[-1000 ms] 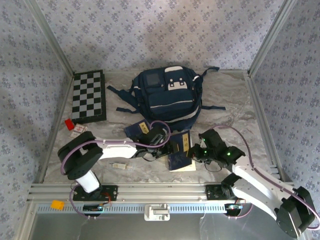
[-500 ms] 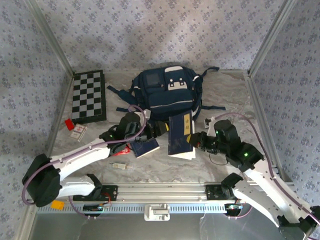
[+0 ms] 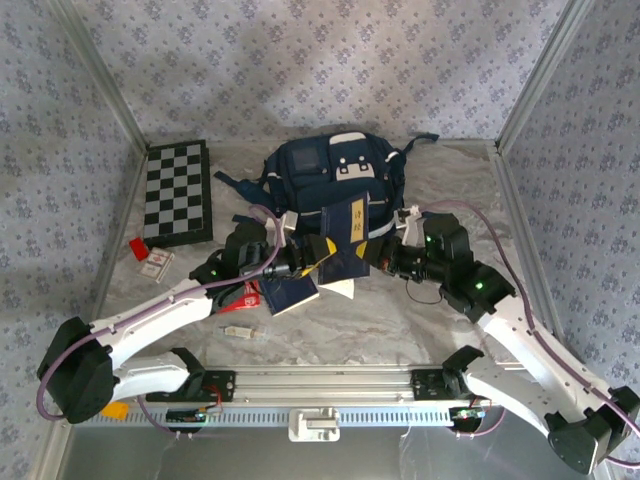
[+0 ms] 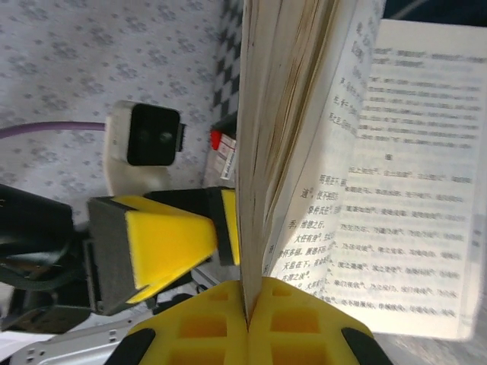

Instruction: Pack books, pencil case, and school supplies into a backpack

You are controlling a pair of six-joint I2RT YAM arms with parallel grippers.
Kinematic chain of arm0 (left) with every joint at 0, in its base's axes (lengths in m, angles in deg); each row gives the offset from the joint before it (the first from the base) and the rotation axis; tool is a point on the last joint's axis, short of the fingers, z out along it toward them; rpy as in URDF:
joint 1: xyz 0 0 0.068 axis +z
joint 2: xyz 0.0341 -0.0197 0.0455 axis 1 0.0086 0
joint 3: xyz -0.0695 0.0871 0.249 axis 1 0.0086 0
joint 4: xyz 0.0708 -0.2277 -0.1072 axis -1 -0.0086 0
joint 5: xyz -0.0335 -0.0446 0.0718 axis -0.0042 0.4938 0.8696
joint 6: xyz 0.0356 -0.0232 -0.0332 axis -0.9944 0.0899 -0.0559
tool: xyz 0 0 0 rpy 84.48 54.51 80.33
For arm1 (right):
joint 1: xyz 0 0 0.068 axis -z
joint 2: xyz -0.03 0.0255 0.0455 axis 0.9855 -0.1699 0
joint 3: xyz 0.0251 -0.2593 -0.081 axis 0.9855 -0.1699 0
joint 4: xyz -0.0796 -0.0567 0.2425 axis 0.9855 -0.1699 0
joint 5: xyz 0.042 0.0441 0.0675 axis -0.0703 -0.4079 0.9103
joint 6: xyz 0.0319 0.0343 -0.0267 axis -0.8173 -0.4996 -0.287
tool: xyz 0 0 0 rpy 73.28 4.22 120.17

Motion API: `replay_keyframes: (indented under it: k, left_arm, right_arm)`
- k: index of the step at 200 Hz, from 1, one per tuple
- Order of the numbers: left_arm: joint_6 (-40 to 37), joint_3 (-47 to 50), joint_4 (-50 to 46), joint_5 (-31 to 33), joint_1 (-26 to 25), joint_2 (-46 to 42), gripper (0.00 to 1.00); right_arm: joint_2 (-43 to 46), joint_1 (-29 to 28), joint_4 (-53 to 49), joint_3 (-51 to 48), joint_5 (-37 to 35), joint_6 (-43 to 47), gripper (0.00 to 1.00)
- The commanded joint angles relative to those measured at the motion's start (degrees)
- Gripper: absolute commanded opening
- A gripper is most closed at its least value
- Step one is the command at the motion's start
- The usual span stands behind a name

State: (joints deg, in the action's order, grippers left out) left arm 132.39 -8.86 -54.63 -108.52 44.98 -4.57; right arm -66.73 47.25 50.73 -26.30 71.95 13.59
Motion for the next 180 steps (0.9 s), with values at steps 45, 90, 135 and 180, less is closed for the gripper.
replay_keyframes:
  k: [45, 90, 135, 180]
  left_arm:
    - [2.7, -1.4, 5.6, -3.5, 1.1, -3.0, 0.56]
    - [3.4, -1.7, 5.6, -3.0, 1.5, -2.6, 0.30]
    - [3.7, -2.1, 6.3, -2.7, 2.2, -2.1, 0.06]
    - [5.3, -4.2, 9.5, -2.4, 4.5, -1.8, 0.00]
  right_arm:
    - [0.2, 1.5, 6.6, -1.9, 3.1, -0.3, 0.00]
    - [0.4, 3.5, 8.0, -6.0, 4.5, -1.0, 0.00]
    - [0.2, 4.9, 4.7, -6.9, 4.4, 0.2, 0.16]
    - [0.9, 8.8, 6.1, -10.2, 8.4, -3.0, 0.79]
